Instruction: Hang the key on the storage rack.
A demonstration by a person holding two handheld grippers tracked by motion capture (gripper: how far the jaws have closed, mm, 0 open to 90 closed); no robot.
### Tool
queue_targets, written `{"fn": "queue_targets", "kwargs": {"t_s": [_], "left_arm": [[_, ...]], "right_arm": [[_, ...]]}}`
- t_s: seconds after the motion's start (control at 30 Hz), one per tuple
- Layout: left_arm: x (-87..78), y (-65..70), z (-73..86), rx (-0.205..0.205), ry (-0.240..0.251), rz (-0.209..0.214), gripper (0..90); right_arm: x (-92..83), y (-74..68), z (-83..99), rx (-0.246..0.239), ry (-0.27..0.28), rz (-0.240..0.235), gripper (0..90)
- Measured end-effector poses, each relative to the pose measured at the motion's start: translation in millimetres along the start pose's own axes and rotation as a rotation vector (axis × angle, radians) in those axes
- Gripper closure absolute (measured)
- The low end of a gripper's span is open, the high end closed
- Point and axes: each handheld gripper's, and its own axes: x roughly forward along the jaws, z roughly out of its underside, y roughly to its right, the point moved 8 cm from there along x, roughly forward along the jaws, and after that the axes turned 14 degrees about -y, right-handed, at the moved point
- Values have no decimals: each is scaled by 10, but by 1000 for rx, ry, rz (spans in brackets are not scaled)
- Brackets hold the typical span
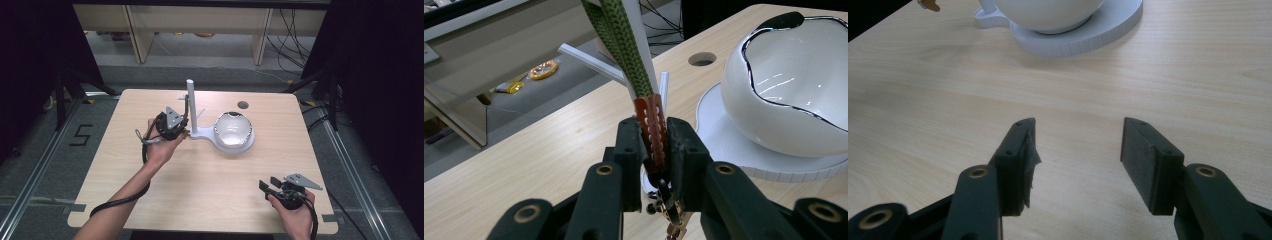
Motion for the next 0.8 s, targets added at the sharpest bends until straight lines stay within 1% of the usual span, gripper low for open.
{"fn": "queue_targets", "kwargs": {"t_s": [0.03,0.07,0.13,0.17,0.2,0.37,0.4,0.43,0.47,0.5,0.53,0.6,0.67,0.7,0.73,0.8], "left_arm": [[5,1,1,-4,-1,3,758],[12,-1,1,-6,-2,6,757],[26,3,5,-12,-7,17,750],[30,8,8,-12,-9,23,741],[28,14,10,-19,-7,29,734],[-15,12,49,-28,-3,43,694],[-37,3,62,-33,4,45,685],[-61,-8,78,-35,7,47,679],[-95,-21,106,-50,2,41,673],[-112,-31,116,-44,8,54,666],[-138,-55,133,-37,12,53,656],[-190,-88,188,-43,3,60,627],[-247,-115,246,-50,-10,65,587],[-288,-132,286,-51,-17,74,569],[-324,-144,321,-59,-20,80,547],[-409,-171,395,-73,-18,91,519]], "right_arm": [[11,0,-4,-5,6,-3,491],[15,6,-3,-7,5,4,491],[12,-9,-2,-4,5,-9,491],[13,-9,-2,-4,5,-8,491],[12,-14,0,2,5,-9,491],[12,2,-1,-5,7,-3,491],[15,13,1,-8,7,6,491],[9,3,2,-6,8,-8,491],[13,15,6,-3,4,8,491],[-5,20,19,4,-9,12,491],[-6,15,26,22,-13,11,490],[-2,38,19,4,-8,17,491],[2,45,22,3,-10,24,491],[9,44,18,2,-5,22,491],[19,39,9,0,6,10,490],[15,45,14,1,1,22,491]]}}
